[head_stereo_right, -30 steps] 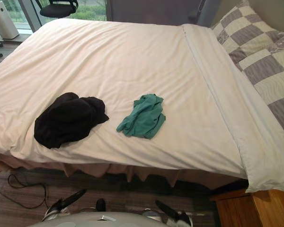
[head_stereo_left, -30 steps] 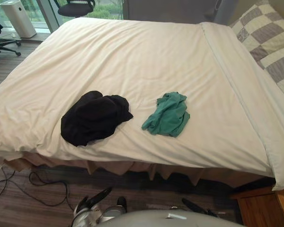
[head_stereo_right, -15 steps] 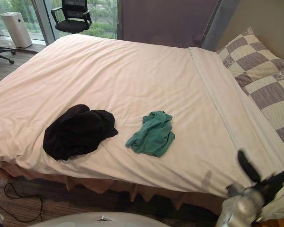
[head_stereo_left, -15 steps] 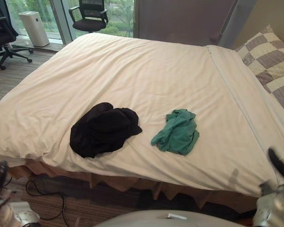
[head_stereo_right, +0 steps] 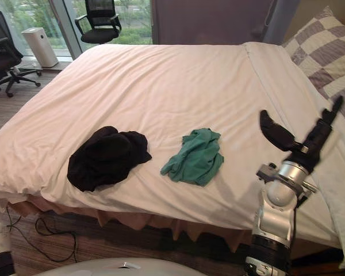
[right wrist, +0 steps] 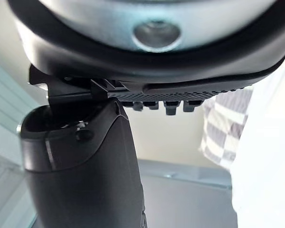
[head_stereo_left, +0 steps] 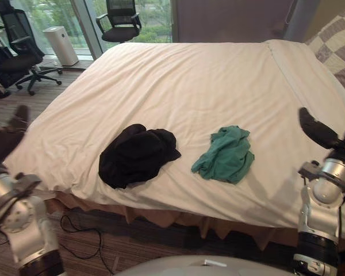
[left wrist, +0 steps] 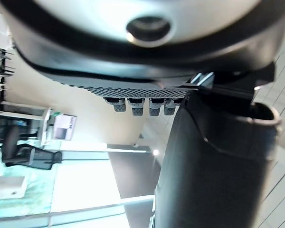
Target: Tidy up the quilt and then pick up the clothes from the bed and put them into the laundry hamper
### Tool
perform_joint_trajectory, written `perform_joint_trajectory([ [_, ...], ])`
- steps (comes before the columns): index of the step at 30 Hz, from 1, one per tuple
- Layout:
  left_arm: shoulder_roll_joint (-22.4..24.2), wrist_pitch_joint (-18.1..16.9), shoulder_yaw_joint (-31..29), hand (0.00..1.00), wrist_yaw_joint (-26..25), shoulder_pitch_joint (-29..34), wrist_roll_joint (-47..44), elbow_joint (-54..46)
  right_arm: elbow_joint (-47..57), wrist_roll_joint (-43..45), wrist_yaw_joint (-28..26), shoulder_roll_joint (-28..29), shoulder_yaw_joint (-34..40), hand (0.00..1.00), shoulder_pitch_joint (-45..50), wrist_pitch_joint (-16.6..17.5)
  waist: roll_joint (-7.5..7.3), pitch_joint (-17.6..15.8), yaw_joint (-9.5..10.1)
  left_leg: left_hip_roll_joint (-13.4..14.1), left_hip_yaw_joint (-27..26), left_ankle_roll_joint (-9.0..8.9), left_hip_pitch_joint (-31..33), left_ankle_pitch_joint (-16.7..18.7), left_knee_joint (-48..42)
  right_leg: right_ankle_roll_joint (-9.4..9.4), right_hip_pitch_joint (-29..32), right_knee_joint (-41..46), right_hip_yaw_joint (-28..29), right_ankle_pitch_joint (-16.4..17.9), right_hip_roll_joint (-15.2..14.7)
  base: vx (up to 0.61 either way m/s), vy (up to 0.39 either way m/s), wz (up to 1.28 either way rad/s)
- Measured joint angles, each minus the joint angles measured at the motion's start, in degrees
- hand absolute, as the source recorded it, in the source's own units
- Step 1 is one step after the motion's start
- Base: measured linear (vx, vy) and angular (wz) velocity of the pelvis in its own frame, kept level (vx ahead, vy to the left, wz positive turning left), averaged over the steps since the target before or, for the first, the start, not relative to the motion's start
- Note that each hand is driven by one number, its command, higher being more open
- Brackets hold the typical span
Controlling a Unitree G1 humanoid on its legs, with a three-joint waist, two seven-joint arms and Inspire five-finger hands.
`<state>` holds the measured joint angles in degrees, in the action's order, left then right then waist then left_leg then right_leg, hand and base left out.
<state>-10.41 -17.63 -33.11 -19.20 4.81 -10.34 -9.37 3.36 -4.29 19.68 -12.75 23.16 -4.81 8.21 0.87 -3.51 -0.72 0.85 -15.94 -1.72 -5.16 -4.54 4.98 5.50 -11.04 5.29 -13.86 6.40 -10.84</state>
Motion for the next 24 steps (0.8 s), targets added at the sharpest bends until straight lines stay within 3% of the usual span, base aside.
perform_joint_trajectory([
  [3, 1.6, 4.1, 3.8, 1.00, 0.3, 0.2, 3.9, 0.8, 0.3, -0.2, -2.2, 0.0, -4.6, 1.00, -1.1, -0.2, -1.72, -2.5, -1.10, 0.0, -0.5, 0.07, 1.2, -0.7, 0.0, 0.06, 1.2, -0.6, 0.4, 0.0, 0.0, -0.09, -0.012, -0.12],
  [8, 2.9, 9.2, 6.9, 1.00, 2.2, 0.3, 8.0, 4.4, 0.3, -2.2, -5.4, 0.0, -7.7, 1.00, -0.8, -1.8, -1.64, -3.3, -1.86, -0.2, -1.7, 0.49, 2.0, -1.0, 0.0, 0.39, 2.7, -0.5, 1.7, -0.2, -0.3, -0.06, 0.014, -0.13],
  [15, 3.0, 10.4, 11.7, 1.00, 3.8, -0.2, 13.5, 4.6, 0.3, -2.2, -5.9, 0.0, -10.3, 1.00, -0.4, -2.5, 0.37, -4.8, -2.94, 0.2, -2.9, 0.93, 6.9, -3.1, 0.0, 1.65, 7.9, -1.4, 3.1, -1.0, 0.0, -0.06, 0.007, -0.05],
  [24, 3.1, 10.7, 17.1, 1.00, 4.7, -3.9, 15.5, 8.5, 0.2, -2.2, -5.8, 2.8, -12.6, 1.00, -0.2, -2.8, 0.58, -7.0, -4.56, 0.9, -6.7, 1.10, 10.0, -3.9, 0.0, 1.93, 13.2, -1.6, 7.4, -2.8, 0.6, -0.04, 0.027, -0.22],
])
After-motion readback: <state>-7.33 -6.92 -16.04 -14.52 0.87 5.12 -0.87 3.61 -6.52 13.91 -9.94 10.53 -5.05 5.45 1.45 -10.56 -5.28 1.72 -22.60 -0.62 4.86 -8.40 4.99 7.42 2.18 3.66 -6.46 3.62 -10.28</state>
